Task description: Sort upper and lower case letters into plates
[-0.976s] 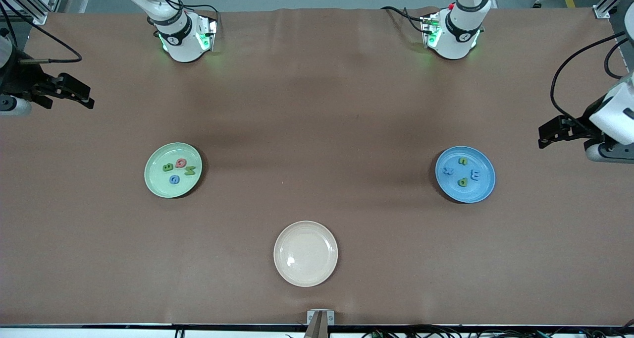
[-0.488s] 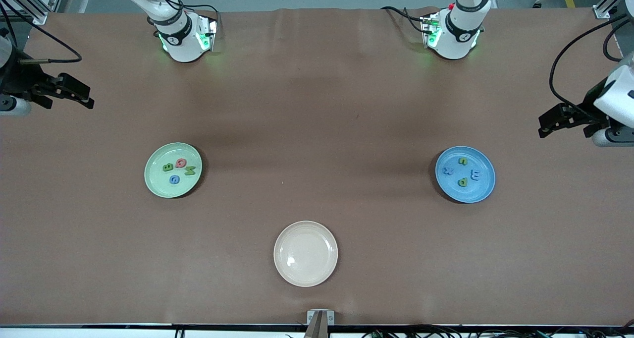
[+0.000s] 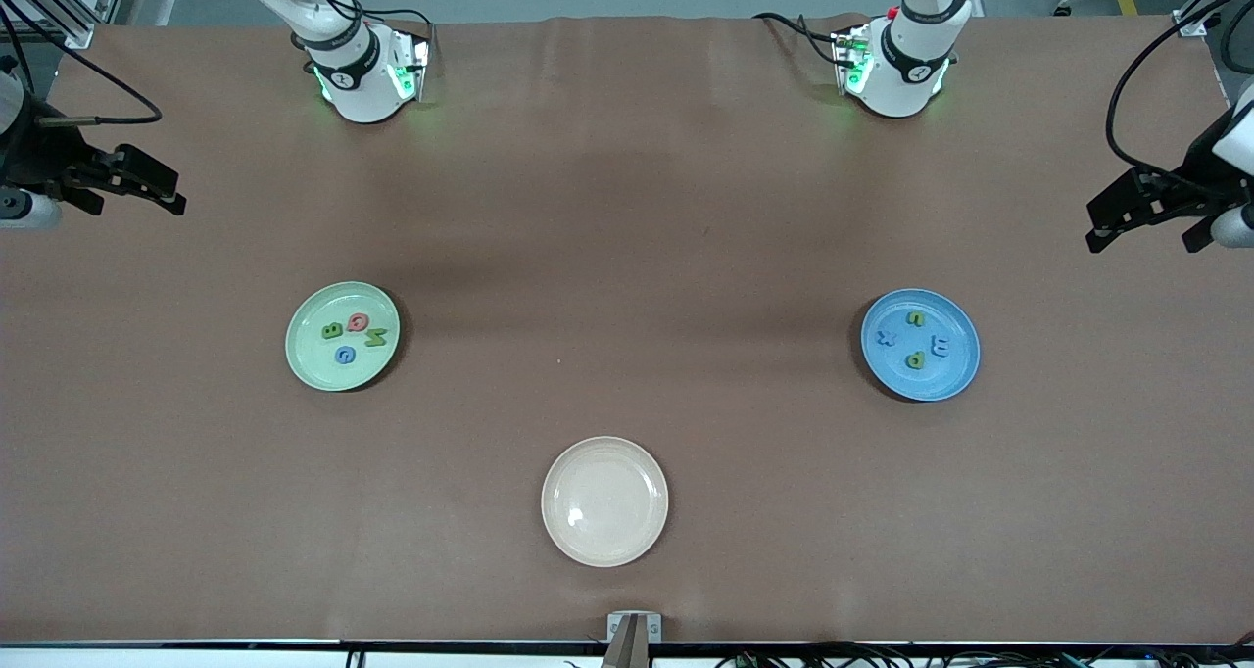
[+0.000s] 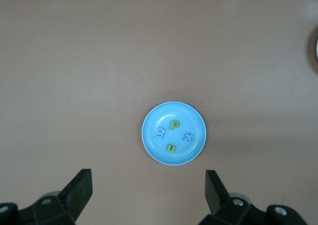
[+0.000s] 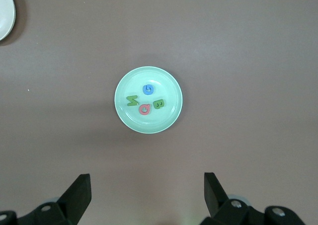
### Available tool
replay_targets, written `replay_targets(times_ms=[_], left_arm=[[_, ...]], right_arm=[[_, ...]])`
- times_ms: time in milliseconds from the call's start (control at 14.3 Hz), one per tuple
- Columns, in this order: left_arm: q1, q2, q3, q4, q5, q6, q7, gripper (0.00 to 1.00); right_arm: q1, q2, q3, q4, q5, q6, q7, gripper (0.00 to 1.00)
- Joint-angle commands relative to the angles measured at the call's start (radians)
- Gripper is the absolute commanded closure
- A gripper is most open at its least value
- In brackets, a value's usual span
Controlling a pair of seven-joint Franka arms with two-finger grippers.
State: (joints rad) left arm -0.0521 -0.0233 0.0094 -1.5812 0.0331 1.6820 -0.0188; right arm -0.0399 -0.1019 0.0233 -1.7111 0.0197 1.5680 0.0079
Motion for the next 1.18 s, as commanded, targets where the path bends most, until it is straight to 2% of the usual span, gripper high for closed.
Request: replay_targets(times_ms=[0, 1115], left_arm=[[0.003, 0.019, 0.006, 0.035, -0.019, -0.028, 0.046, 0.00], [-0.011, 0.022, 0.004, 0.041, -0.021, -0.041, 0.039, 0.00]], right_arm=[[-0.017, -0.018, 0.009, -0.010, 0.014, -0.002, 0.007, 0.00], [-0.017, -0.016, 0.009, -0.010, 0.014, -0.002, 0.007, 0.00]])
